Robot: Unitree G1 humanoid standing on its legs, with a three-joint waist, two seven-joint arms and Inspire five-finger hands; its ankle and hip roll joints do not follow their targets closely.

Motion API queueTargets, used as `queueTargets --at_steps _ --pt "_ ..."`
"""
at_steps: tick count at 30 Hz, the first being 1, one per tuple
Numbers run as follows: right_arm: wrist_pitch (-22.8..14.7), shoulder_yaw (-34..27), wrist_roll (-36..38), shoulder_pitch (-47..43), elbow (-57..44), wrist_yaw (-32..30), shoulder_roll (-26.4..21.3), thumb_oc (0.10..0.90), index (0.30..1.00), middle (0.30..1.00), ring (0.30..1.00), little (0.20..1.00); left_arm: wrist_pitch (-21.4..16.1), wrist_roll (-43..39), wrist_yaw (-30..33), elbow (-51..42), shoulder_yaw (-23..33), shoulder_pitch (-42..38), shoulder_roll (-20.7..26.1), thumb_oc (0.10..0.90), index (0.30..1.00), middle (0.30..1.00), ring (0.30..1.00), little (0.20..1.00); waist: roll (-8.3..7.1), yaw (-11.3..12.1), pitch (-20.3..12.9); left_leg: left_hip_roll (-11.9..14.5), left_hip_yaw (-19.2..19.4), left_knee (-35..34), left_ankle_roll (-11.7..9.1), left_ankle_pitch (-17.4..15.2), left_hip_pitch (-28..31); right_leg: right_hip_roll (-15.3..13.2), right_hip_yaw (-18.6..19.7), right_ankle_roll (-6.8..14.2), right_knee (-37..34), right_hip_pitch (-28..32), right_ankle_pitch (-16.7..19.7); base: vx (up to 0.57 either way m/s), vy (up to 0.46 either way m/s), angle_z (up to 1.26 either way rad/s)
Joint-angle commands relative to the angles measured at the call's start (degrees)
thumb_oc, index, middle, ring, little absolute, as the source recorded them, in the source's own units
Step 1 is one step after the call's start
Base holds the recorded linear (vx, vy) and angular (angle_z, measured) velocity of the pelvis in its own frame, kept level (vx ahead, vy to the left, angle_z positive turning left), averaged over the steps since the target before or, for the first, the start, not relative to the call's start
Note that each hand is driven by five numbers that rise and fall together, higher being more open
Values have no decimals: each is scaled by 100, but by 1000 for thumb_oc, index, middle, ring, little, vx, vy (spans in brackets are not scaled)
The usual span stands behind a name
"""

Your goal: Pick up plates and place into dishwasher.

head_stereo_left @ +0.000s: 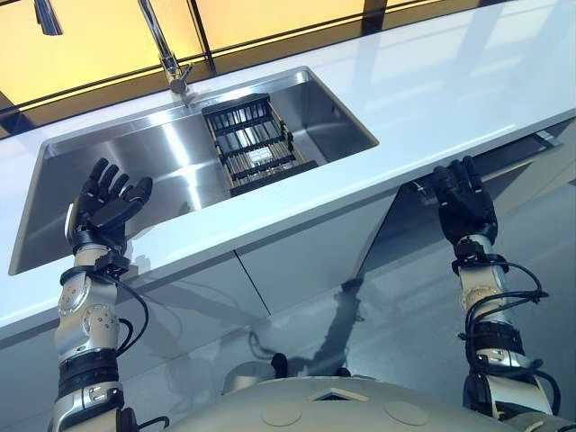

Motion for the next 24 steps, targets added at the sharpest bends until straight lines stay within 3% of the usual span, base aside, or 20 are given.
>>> queueTargets --at_steps 1,7,12,15,18,21,24 --pt "-982 239 -893 -656 -1385 805 117 800 900 900 900 900 -797 -36 -210 24 14 -128 456 800 900 900 900 900 -286 -3 -772 -245 333 44 198 -527 94 127 293 136 697 -279 -673 -198 -30 -11" --pt "-1233 -454 -2551 52 -1277 -567 -342 800 900 900 900 900 -1375 -11 -164 115 221 -118 499 800 900 900 900 900 -331 -364 -703 -248 588 57 224 -578 52 163 627 205 848 -464 -591 -195 -11 -15" --pt "-1240 -711 -3879 565 -817 -1891 -725 800 900 900 900 900 -1500 -239 -123 54 319 -133 401 800 900 900 900 900 -355 -565 -631 -244 748 48 239 -622 70 214 807 215 828 -499 -588 -192 9 -19" --pt "-1186 -742 -4060 743 -550 -2005 -624 800 900 900 900 900 -1656 -481 -163 94 301 -153 303 800 900 900 900 900 -351 -652 -591 -235 835 33 228 -625 69 234 874 221 749 -500 -550 -196 30 -25" --pt "-1026 -655 -4338 932 -200 -1741 -399 800 900 900 900 900 -1717 -828 -445 48 299 -145 144 800 900 900 900 900 -349 -701 -574 -218 914 22 205 -616 25 221 897 251 673 -521 -477 -201 40 -24" --pt "-1185 -273 -4486 1084 647 -1498 -263 800 900 900 900 900 -1860 -944 -526 -72 87 -239 20 800 900 900 900 900 -359 -732 -540 -186 1012 22 169 -614 -21 193 855 271 635 -550 -404 -195 31 -21" --pt "-1066 -3 -4635 1068 1278 -1292 -128 800 900 900 900 900 -2010 -892 -599 -30 -81 -371 -38 800 900 900 900 900 -362 -737 -520 -167 1065 22 160 -687 25 172 807 279 640 -516 -473 -94 20 -8"
